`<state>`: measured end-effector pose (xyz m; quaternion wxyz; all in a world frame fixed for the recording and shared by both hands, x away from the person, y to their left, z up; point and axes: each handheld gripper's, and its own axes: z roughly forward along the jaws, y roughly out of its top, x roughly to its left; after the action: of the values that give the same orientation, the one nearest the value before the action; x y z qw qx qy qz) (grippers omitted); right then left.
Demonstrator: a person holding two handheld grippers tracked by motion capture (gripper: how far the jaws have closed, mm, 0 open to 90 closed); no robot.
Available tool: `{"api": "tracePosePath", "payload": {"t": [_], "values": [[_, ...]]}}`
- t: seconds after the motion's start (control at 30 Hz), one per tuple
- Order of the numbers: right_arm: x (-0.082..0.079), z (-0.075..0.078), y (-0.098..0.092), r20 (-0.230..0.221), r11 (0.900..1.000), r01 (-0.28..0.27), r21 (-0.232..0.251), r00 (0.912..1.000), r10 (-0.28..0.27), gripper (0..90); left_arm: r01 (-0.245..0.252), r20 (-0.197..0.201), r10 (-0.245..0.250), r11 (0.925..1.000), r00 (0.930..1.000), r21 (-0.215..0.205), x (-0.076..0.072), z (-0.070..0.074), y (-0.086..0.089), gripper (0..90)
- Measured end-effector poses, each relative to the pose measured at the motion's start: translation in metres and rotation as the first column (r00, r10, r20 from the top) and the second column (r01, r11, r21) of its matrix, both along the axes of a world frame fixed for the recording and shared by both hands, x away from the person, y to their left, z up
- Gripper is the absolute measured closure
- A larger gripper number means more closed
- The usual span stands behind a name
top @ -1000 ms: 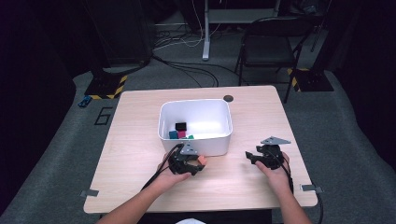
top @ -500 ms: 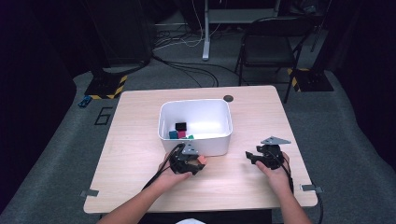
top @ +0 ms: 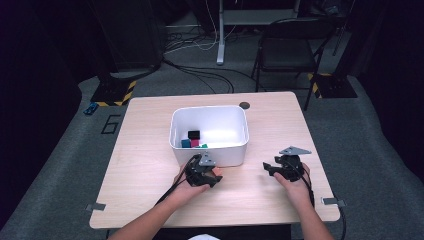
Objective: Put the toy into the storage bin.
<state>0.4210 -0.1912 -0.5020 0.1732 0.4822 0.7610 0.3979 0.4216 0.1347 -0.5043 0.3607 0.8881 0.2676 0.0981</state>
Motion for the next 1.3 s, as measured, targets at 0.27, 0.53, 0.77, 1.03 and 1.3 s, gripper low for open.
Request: {"api": "tracePosePath", "payload": {"t": [0.27, 0.53, 0.77, 1.03, 1.3], "values": [[0.0, 0.0, -0.001, 0.001, 1.0, 0.0, 0.002, 1.0, 0.0, 40.1, 0.0, 0.014, 0.0, 0.9999, 0.9999, 0.014, 0.001, -0.001, -0.001, 58.1], [0.0, 0.0, 0.0, 0.002, 1.0, 0.0, 0.0, 1.0, 0.0, 40.1, 0.007, -0.005, -0.007, 0.9999, 1.0, 0.013, 0.0, 0.0, 0.001, 58.5], [0.0, 0.0, -0.001, 0.005, 1.0, -0.001, -0.001, 1.0, 0.001, 40.1, 0.011, 0.001, -0.011, 0.9998, 0.9999, 0.017, 0.001, 0.002, 0.003, 58.6], [0.0, 0.0, -0.001, 0.0, 1.0, 0.0, 0.001, 1.0, 0.0, 40.1, 0.028, 0.003, -0.029, 0.9995, 0.9996, 0.014, -0.003, 0.007, 0.004, 58.6], [0.001, 0.0, 0.0, 0.001, 1.0, -0.005, -0.001, 1.0, 0.005, 40.1, 0.036, 0.0, -0.036, 0.9993, 0.9993, 0.011, -0.007, 0.013, 0.008, 58.6]]}}
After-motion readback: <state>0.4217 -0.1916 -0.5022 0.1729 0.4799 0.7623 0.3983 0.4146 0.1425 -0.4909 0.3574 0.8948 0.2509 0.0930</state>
